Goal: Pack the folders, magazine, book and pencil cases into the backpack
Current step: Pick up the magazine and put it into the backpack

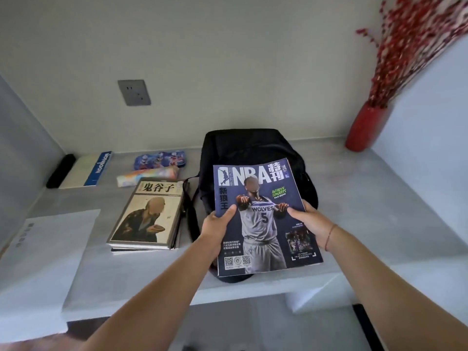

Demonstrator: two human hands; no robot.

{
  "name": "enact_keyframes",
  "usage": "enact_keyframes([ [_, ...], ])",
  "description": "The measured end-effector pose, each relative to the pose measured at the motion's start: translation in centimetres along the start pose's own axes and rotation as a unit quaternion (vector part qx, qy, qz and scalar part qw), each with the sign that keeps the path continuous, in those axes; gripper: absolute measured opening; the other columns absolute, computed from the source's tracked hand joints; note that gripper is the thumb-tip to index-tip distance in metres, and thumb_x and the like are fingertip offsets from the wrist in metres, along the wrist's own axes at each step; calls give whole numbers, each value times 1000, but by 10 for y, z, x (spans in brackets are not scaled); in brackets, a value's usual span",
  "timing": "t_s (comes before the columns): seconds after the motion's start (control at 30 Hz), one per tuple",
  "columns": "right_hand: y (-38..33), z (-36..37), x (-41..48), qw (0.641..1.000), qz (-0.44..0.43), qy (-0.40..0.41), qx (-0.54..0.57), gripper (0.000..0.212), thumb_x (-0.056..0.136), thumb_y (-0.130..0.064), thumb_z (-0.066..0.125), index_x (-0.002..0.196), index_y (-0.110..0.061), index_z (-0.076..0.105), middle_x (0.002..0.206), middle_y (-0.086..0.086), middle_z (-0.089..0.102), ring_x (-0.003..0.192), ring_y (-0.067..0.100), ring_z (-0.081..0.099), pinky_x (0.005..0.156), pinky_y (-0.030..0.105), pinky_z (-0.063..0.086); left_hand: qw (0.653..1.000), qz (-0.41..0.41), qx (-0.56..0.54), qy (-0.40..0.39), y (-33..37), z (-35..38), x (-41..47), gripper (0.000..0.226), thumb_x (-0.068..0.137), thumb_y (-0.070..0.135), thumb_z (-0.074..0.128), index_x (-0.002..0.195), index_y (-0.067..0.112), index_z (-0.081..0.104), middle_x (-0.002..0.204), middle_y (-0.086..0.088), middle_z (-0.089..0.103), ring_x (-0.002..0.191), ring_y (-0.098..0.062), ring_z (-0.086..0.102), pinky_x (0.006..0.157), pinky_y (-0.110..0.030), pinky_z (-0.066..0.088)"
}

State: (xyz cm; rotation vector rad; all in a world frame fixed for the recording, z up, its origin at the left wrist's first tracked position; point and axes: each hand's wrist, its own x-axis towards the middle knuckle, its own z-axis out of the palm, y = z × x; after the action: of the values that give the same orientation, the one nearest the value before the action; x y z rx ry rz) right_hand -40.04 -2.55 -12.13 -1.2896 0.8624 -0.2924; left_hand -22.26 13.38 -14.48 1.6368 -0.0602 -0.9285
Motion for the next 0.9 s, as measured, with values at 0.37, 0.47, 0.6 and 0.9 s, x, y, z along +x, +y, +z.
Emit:
enact_keyframes([
  [0.37, 49, -69, -29, 995, 55, 56, 62, 31, 93, -10, 55, 123, -17, 56, 102, 11, 69, 94, 30, 63, 90, 47, 51, 950, 76, 301, 12, -15, 61, -12, 43, 91, 49, 51, 85, 8, 64, 90, -12, 69, 80, -26, 63, 72, -32, 50],
  [0.47, 60, -75, -31, 994, 62, 57, 65, 29, 93, -7, 54, 121, -16, 57, 100, 10, 69, 90, 27, 64, 78, 38, 53, 846, 196, 484, 105, 2, 52, 1, 36, 97, 35, 44, 86, 6, 63, 91, -14, 69, 82, -30, 61, 65, -32, 44],
  [0.6, 71, -80, -30, 996, 66, 50, 34, 23, 94, -7, 53, 115, -14, 58, 115, 13, 66, 98, 24, 62, 83, 33, 50, 642, 327, 682, 122, 24, 45, 32, 22, 86, 8, 52, 102, 15, 66, 126, -10, 50, 116, -29, 44, 96, -38, 37],
  [0.9, 66, -87, -10, 995, 67, 31, 67, 23, 93, -10, 54, 114, -19, 61, 108, 3, 72, 100, 20, 66, 86, 32, 51, 481, 350, 803, 41, 45, 58, 87, 83, 81, 3, 58, 149, 23, 15, 159, -8, 5, 141, -28, 23, 114, -42, 25],
])
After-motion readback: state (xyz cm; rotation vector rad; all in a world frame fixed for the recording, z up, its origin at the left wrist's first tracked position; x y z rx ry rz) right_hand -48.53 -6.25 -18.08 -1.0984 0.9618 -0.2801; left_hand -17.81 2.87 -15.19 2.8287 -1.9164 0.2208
